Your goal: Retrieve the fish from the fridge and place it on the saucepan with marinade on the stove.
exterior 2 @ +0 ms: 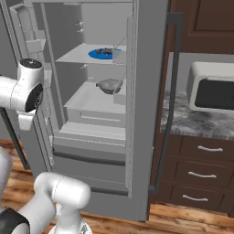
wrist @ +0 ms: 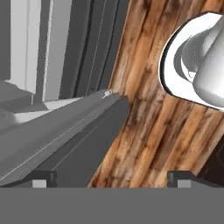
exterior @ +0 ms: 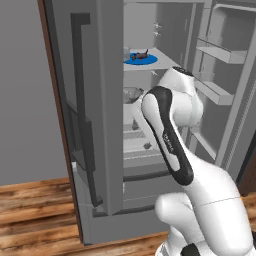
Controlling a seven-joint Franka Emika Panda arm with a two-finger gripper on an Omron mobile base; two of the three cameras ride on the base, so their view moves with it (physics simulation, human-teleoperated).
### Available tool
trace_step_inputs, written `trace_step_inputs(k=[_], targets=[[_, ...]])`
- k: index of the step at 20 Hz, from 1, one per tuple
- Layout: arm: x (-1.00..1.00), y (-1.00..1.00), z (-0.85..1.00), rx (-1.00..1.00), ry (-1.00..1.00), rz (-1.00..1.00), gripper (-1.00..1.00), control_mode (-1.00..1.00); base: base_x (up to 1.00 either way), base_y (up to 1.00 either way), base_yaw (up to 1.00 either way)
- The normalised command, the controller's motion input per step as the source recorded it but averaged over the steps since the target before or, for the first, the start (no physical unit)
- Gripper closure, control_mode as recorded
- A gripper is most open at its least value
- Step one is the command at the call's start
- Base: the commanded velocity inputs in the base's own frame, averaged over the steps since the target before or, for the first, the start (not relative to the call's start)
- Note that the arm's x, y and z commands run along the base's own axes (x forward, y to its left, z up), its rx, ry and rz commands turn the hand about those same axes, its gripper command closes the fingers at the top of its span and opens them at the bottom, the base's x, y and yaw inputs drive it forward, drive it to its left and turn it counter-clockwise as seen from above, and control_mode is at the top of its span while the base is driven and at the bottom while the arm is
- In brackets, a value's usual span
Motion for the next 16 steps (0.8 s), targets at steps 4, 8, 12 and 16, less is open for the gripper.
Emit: trace_step_inputs(k=[4, 8, 12, 16], targets=[[0.6, -0.35, -0.28, 0.58, 0.0, 0.0, -1.0, -1.0, 0.0, 0.0, 0.0], [0.55, 0.0, -0.74, 0.24, 0.02, 0.06, -1.0, -1.0, 0.0, 0.0, 0.0], [0.65, 0.13, -0.71, 0.13, 0.04, 0.05, -1.0, -1.0, 0.0, 0.0, 0.0], [0.72, 0.32, -0.11, 0.0, 0.09, 0.08, -1.0, -1.0, 0.0, 0.0, 0.0]])
